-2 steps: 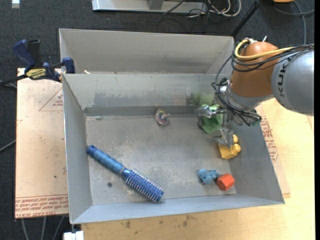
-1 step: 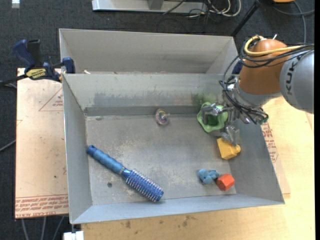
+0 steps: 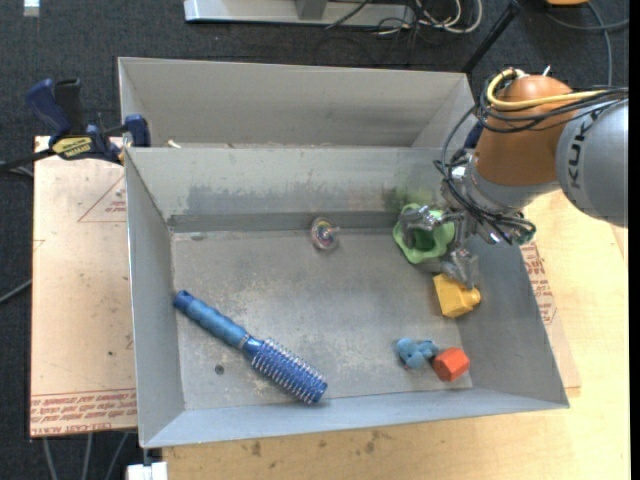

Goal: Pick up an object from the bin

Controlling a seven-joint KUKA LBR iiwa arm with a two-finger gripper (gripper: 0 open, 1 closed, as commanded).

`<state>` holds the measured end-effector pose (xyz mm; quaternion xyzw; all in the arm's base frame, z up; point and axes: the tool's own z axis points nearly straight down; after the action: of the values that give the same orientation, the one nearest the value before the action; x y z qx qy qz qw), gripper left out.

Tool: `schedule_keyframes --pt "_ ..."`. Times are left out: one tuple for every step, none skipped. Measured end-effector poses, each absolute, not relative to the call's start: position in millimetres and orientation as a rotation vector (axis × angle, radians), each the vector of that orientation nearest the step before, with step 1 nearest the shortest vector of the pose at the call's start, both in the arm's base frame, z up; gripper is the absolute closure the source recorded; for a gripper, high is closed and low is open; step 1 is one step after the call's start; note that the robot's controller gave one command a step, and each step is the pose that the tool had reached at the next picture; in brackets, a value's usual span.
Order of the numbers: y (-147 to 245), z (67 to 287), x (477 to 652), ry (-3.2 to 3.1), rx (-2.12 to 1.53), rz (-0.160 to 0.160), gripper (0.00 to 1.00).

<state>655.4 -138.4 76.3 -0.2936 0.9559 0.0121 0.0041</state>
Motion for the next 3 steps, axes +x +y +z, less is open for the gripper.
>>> schedule_keyframes --pt "-138.5 76.3 655.4 2.994 -0.919 0.038 0.0" --pt "-140.6 76.6 655.6 3.022 -0.818 0.027 0.0" --pt "-142.9 76.3 660.1 3.043 -0.743 0.026 0.0"
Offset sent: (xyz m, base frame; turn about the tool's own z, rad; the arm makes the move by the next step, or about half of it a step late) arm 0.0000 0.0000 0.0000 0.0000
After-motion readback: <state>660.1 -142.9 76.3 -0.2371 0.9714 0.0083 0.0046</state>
